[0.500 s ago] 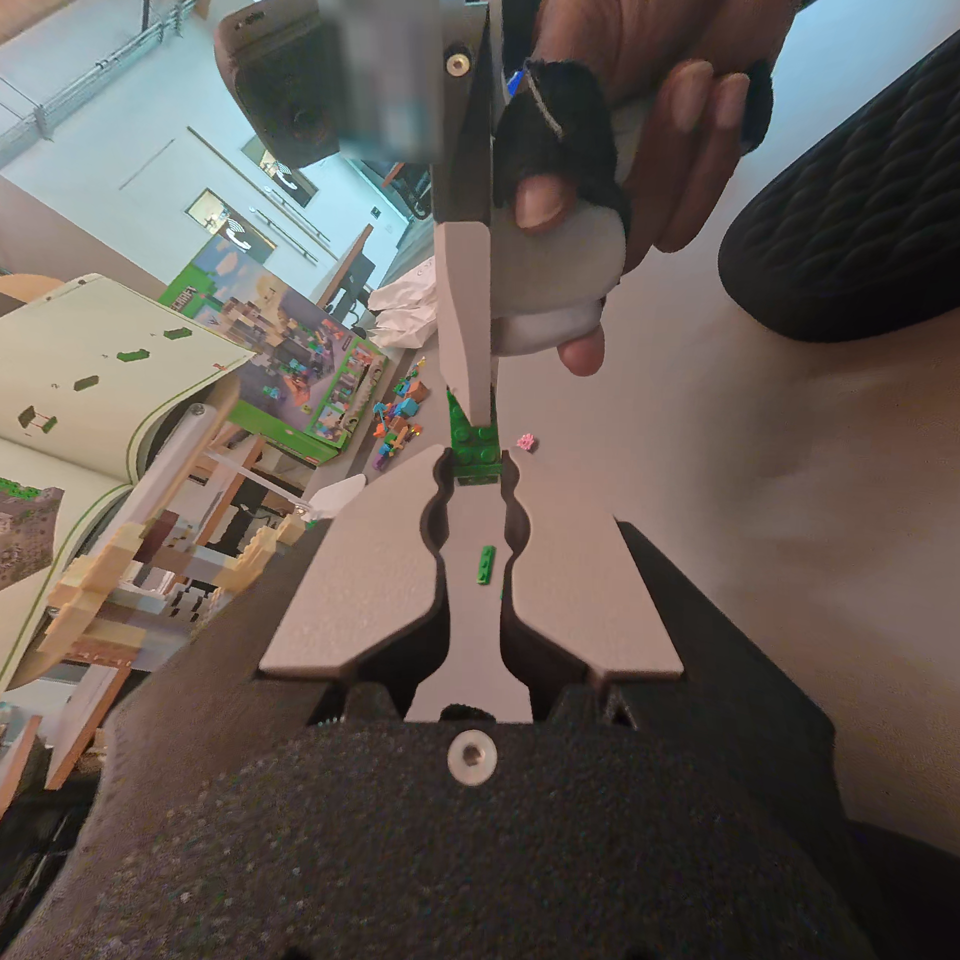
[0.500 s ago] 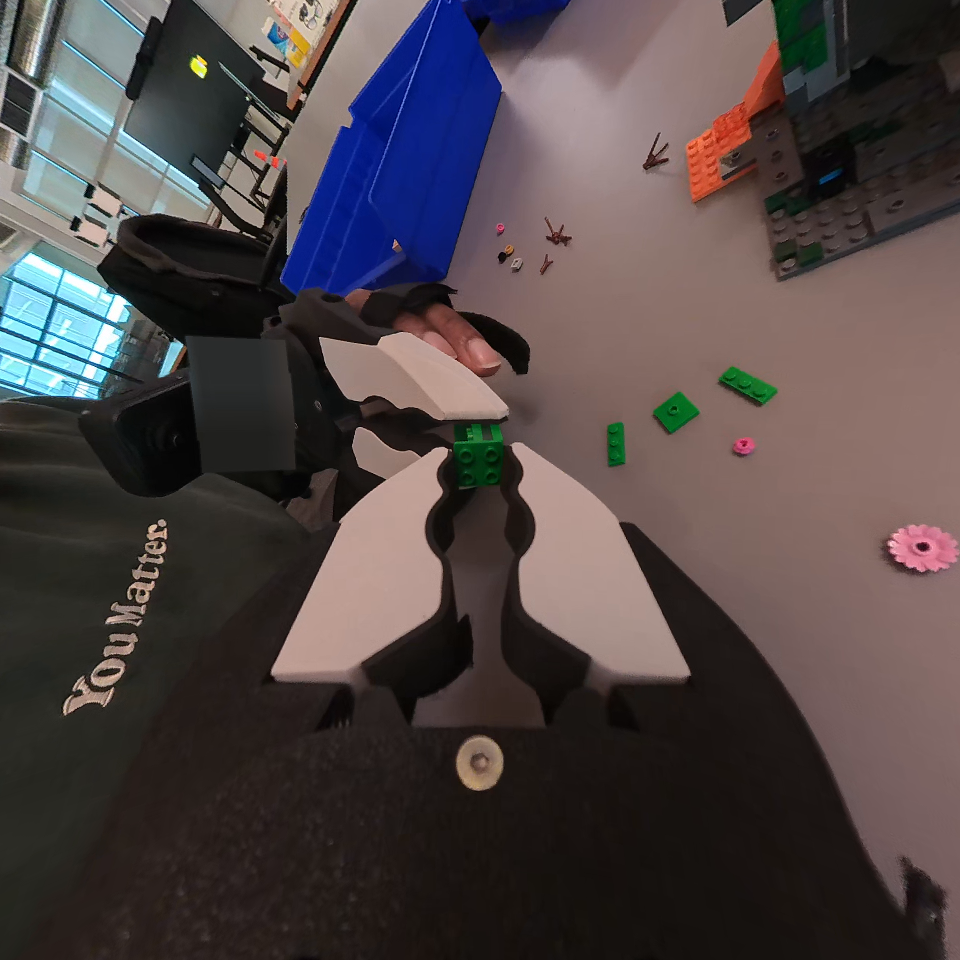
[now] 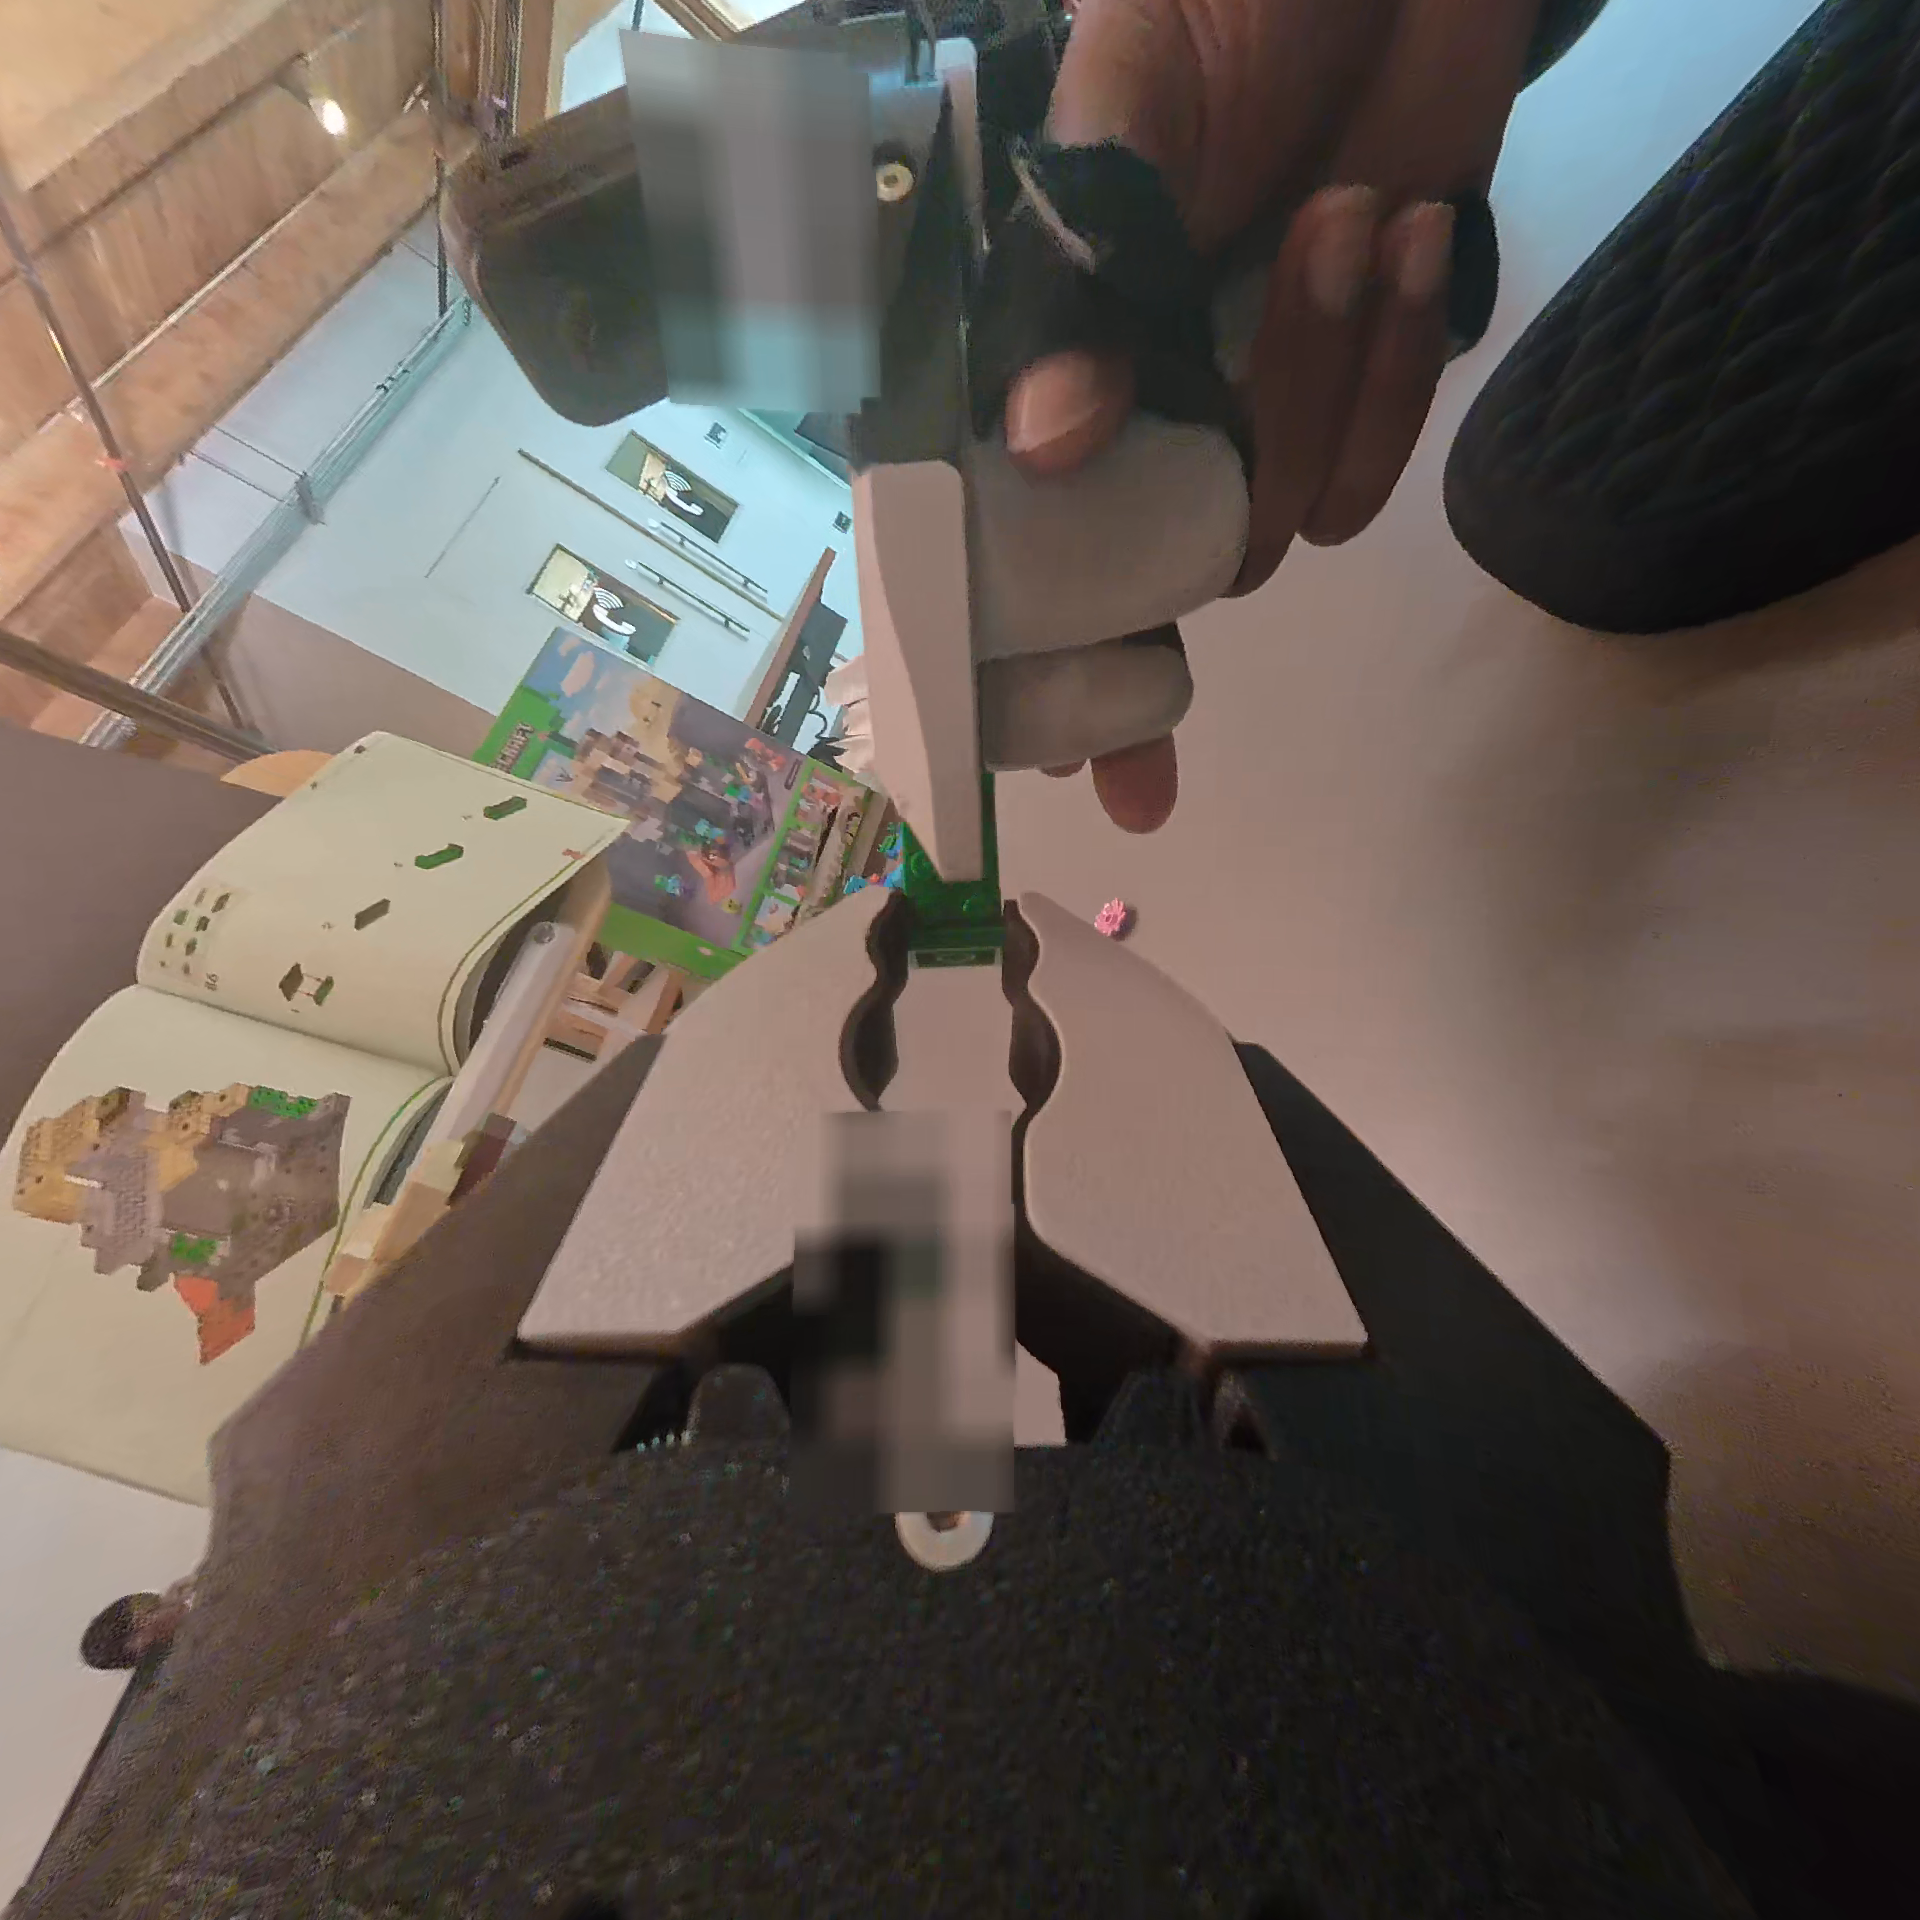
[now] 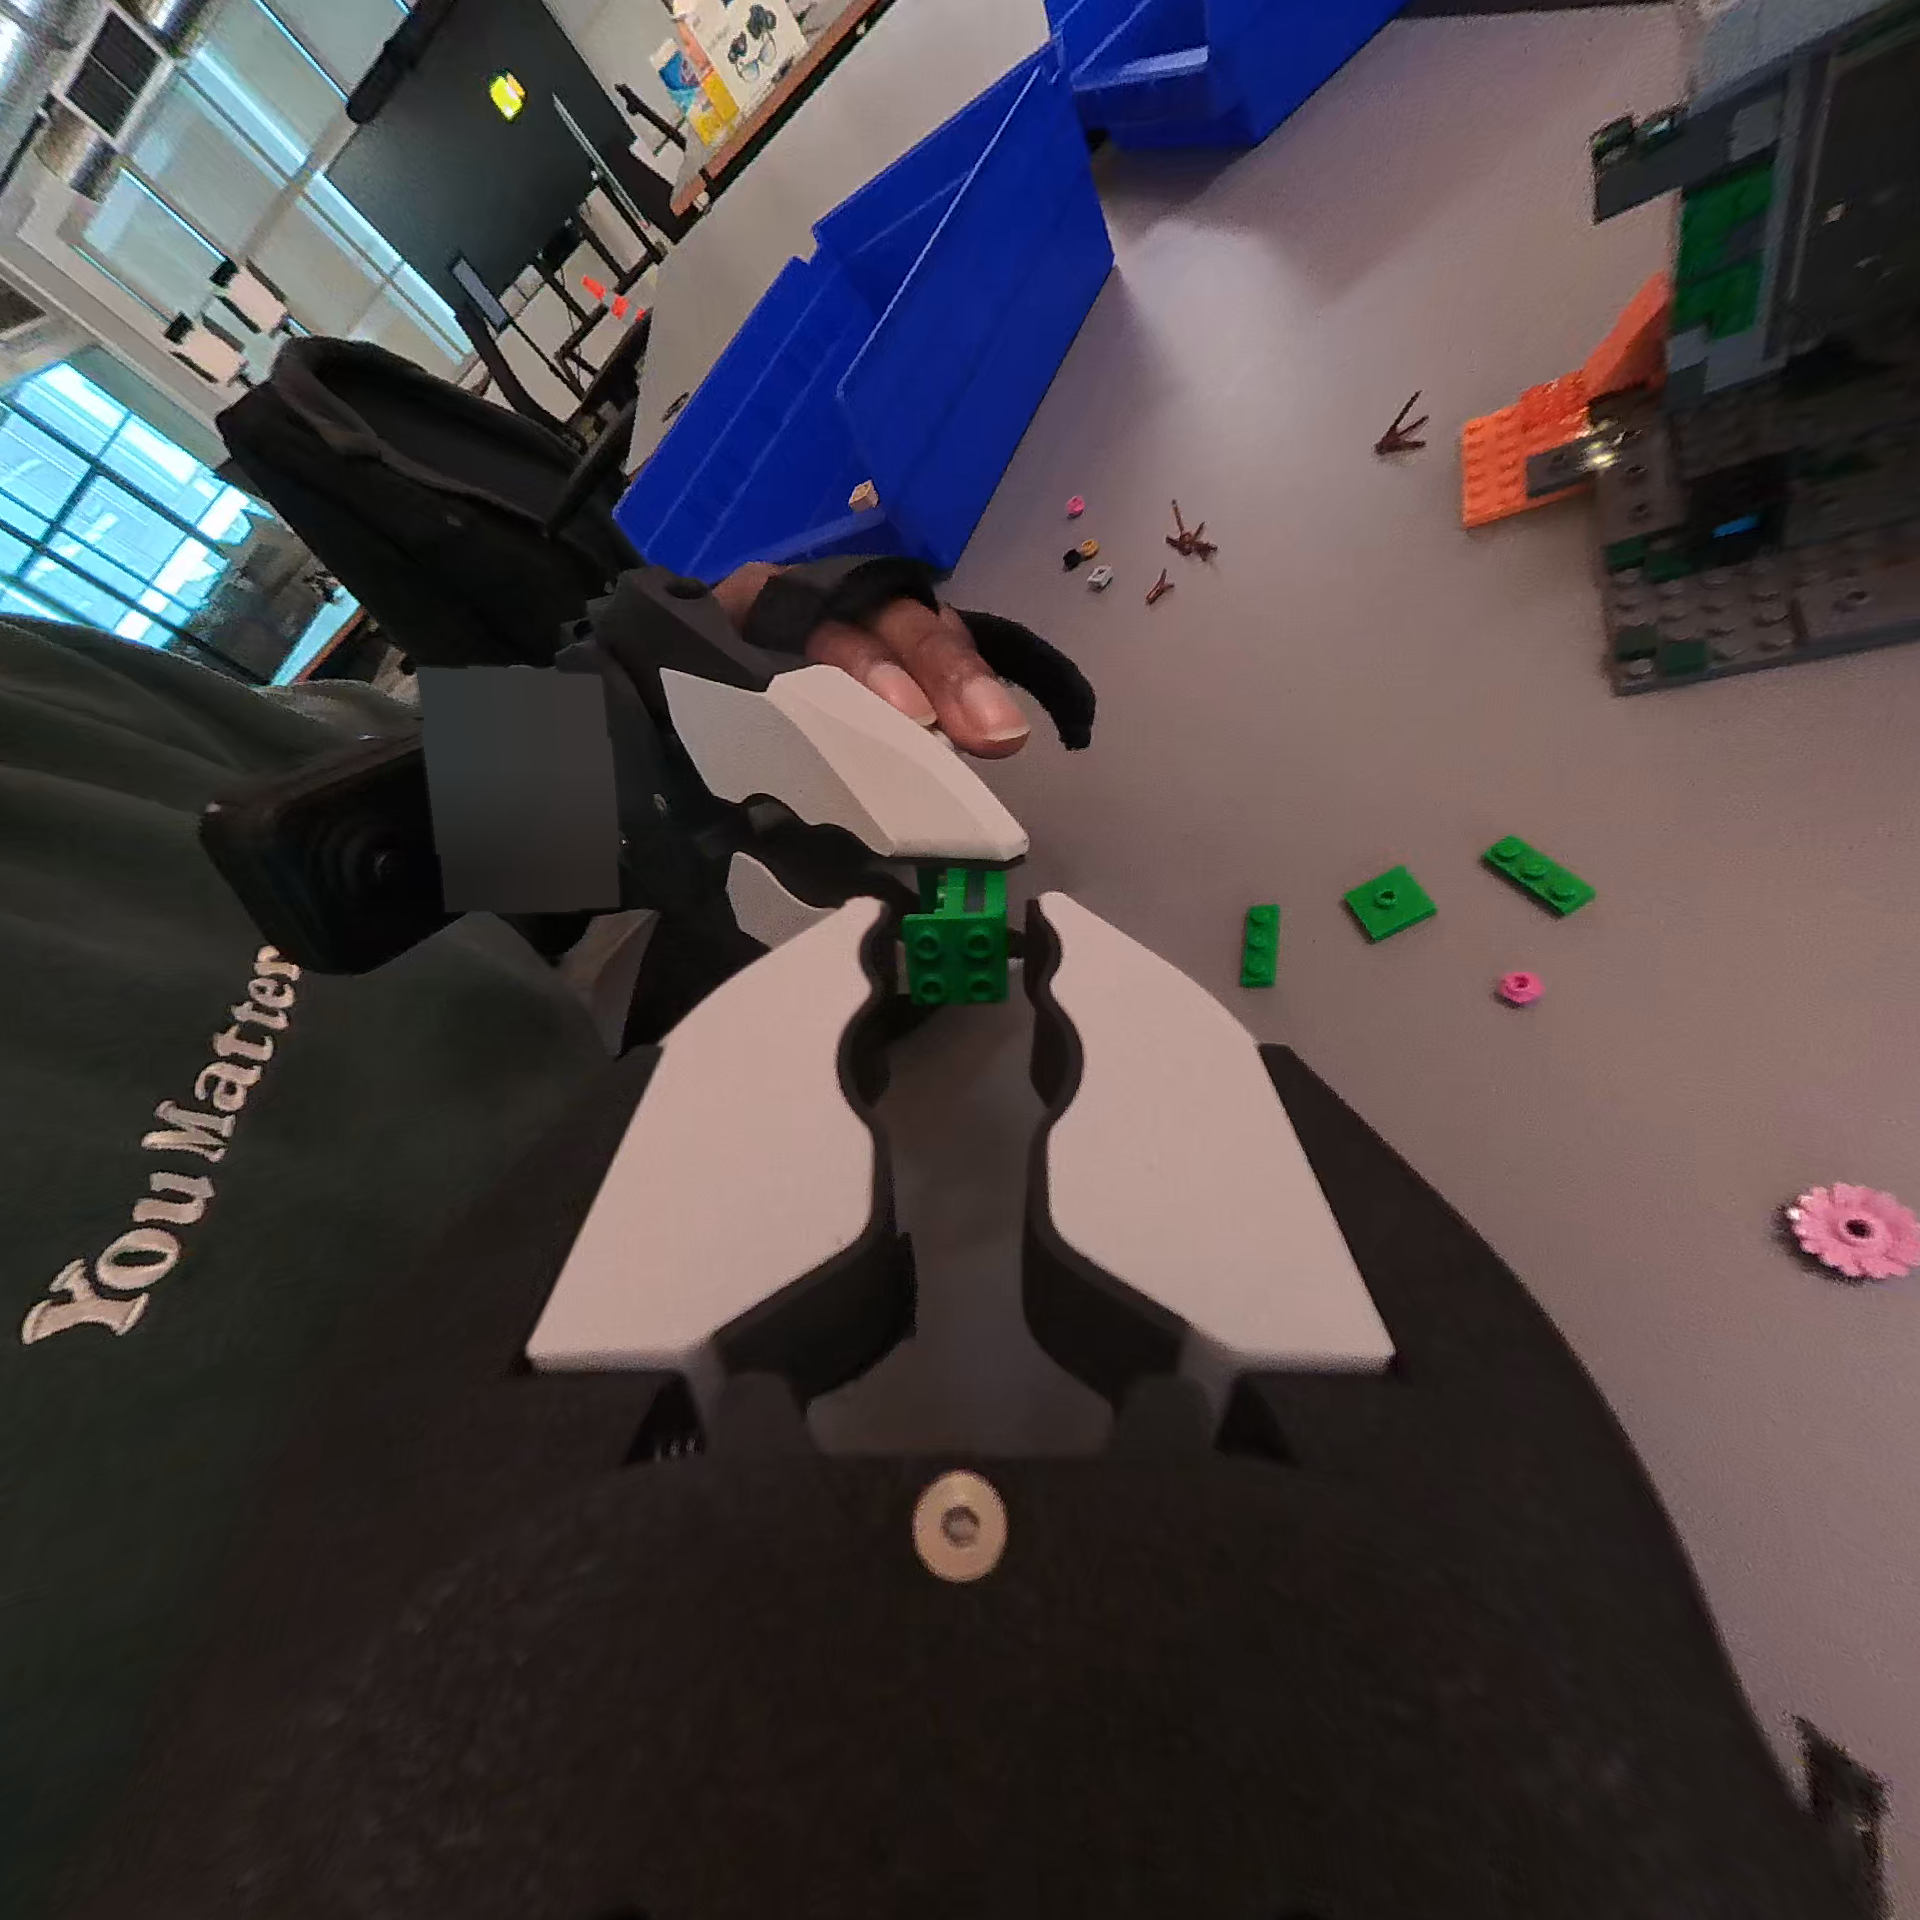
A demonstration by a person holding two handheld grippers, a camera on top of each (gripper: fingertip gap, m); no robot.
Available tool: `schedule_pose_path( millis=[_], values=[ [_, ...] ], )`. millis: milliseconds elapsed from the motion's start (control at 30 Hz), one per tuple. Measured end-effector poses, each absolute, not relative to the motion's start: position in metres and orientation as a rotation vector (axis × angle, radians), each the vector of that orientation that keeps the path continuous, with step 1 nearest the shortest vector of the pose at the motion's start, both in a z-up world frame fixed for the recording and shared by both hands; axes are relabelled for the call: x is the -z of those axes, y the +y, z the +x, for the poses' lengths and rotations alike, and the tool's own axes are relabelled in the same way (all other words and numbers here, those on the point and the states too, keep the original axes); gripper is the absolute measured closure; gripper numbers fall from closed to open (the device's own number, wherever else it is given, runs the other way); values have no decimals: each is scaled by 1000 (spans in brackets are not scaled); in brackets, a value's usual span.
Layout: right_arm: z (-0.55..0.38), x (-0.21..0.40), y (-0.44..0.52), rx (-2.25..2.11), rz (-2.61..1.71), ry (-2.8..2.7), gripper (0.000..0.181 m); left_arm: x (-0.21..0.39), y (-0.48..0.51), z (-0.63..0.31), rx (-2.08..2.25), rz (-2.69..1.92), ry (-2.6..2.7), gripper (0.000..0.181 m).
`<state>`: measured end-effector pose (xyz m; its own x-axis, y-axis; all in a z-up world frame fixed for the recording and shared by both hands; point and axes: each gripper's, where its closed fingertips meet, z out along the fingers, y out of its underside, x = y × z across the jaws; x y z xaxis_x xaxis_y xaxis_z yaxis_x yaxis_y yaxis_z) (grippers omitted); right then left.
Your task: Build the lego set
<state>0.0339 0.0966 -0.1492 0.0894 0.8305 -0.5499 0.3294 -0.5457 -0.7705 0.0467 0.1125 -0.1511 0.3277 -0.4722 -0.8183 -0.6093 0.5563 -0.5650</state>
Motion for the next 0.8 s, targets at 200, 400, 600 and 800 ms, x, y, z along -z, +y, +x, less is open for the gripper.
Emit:
schedule_pose_path(
  millis=[200,400,600,800],
  values=[
    [34,149,95,-1363,-1810,-1216,164,150,112,47,-189,-998,1318,164],
    [35,147,91,-1357,-1734,-1263,164,147,108,48,-236,-937,1322,164],
    [36,146,86,-1369,-1705,-1308,163,146,104,50,-228,-901,1326,164],
    [37,143,80,-1418,-1668,-1322,163,142,98,52,-208,-860,1327,165]
  ],
)
